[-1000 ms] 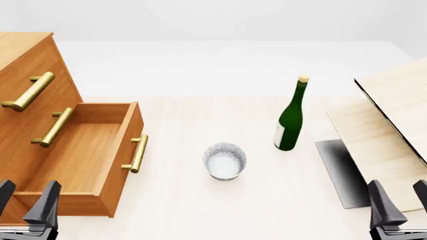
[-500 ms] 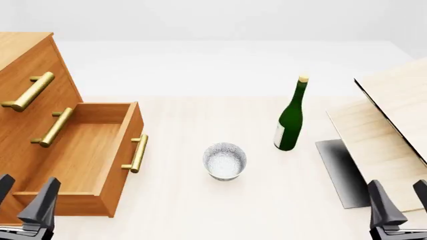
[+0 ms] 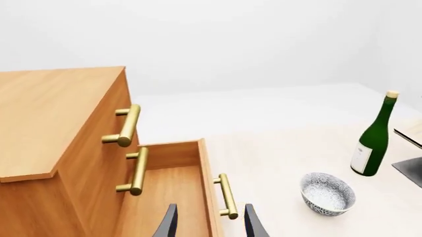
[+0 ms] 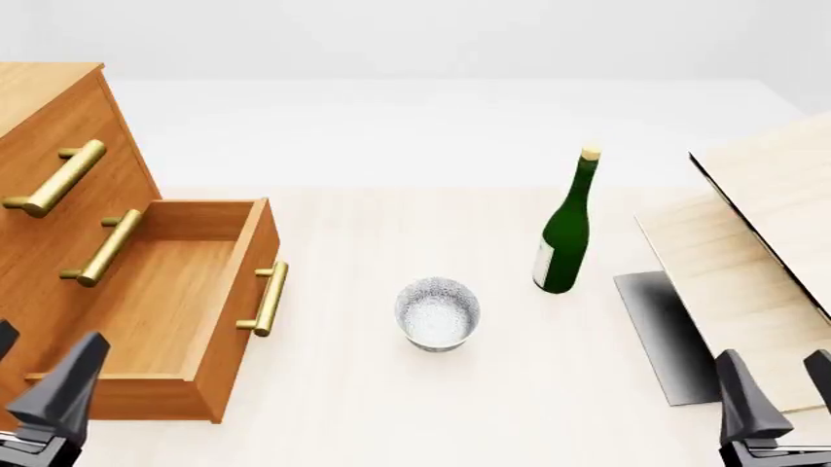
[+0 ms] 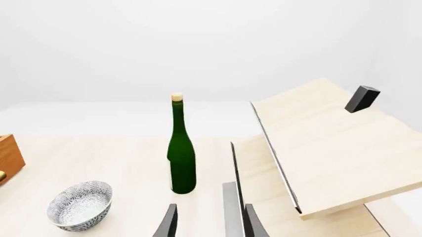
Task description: Put the bowl in the bottom drawer of the cabinet and close it.
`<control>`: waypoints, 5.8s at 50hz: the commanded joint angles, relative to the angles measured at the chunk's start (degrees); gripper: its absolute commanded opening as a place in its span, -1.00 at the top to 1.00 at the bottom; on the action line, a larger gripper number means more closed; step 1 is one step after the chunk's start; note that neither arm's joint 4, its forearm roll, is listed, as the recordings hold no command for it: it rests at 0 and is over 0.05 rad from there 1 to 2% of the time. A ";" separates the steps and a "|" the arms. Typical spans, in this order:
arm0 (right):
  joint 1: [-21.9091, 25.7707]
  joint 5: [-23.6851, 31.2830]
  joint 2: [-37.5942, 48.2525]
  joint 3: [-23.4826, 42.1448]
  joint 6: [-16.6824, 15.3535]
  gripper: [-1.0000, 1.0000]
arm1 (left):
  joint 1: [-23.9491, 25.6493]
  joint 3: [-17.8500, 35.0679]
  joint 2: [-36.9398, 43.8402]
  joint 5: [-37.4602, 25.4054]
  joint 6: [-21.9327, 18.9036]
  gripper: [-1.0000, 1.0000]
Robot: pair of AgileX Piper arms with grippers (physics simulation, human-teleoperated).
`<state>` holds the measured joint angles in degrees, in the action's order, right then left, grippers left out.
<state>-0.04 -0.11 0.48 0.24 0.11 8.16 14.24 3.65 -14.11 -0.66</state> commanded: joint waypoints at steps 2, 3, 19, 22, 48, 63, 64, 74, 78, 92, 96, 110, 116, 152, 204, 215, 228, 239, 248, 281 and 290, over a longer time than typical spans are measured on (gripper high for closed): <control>0.01 -0.01 -0.08 0.00 -0.10 -1.00 | 1.30 4.51 1.89 -3.91 0.08 -1.00; 0.00 0.00 -0.03 0.00 -0.02 -1.00 | 1.46 4.82 2.07 -4.19 0.12 -1.00; -0.01 0.00 -0.05 0.00 -0.03 -1.00 | 1.92 10.81 5.94 -8.91 -1.50 -1.00; -0.01 0.00 -0.06 0.00 -0.03 -1.00 | 1.76 11.76 6.87 -9.50 -1.62 -1.00; 0.00 0.00 -0.07 0.00 -0.03 -1.00 | 4.96 16.01 15.27 -11.84 1.74 -1.00; -0.01 -0.02 -0.11 0.00 -0.06 -1.00 | 7.02 19.00 21.15 -12.34 4.50 -1.00; -0.02 0.00 -0.07 0.00 0.01 -1.00 | 7.08 19.14 21.47 -12.39 4.74 -1.00; -0.02 -0.01 -0.09 0.00 -0.02 -1.00 | 7.65 20.33 25.63 -12.43 6.92 -1.00; -0.03 0.00 -0.07 0.00 0.03 -1.00 | 8.07 20.84 26.82 -12.11 7.31 -1.00; -0.02 -0.02 -0.12 0.00 -0.02 -1.00 | 6.69 20.57 31.82 -10.05 8.85 -1.00; -0.04 -0.01 -0.09 0.00 0.04 -1.00 | 6.34 20.63 33.22 -9.50 9.28 -1.00; -0.05 0.00 -0.07 0.00 0.09 -1.00 | 3.92 19.91 37.04 -7.64 9.47 -1.00; -0.05 -0.02 -0.12 0.00 0.01 -1.00 | 2.71 19.81 38.62 -7.04 10.14 -1.00; -0.05 -0.02 -0.13 0.00 0.05 -1.00 | 1.22 18.47 51.90 0.93 13.54 -1.00; -0.08 -0.02 -0.13 0.00 0.14 -1.00 | 2.03 14.58 62.34 6.81 16.08 -1.00; -0.09 -0.02 -0.13 0.00 0.15 -1.00 | 2.64 13.83 63.81 7.94 16.82 -1.00; -0.09 -0.03 -0.14 0.00 0.14 -1.00 | 4.19 13.04 65.35 8.73 17.82 -1.00; -0.10 -0.04 -0.15 0.00 0.14 -1.00 | 4.94 12.60 66.88 9.74 18.45 -1.00; -0.10 -0.04 -0.16 0.00 0.13 -1.00 | 5.16 12.18 68.18 10.86 18.32 -1.00; -0.12 -0.05 -0.17 0.00 0.14 -1.00 | 9.76 11.32 69.41 12.07 19.27 -1.00; -0.13 -0.05 -0.17 0.00 0.15 -1.00 | 11.36 11.88 69.18 11.80 18.58 -1.00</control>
<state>-0.16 -0.15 0.31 0.24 0.26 17.76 25.93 72.98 -2.21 18.68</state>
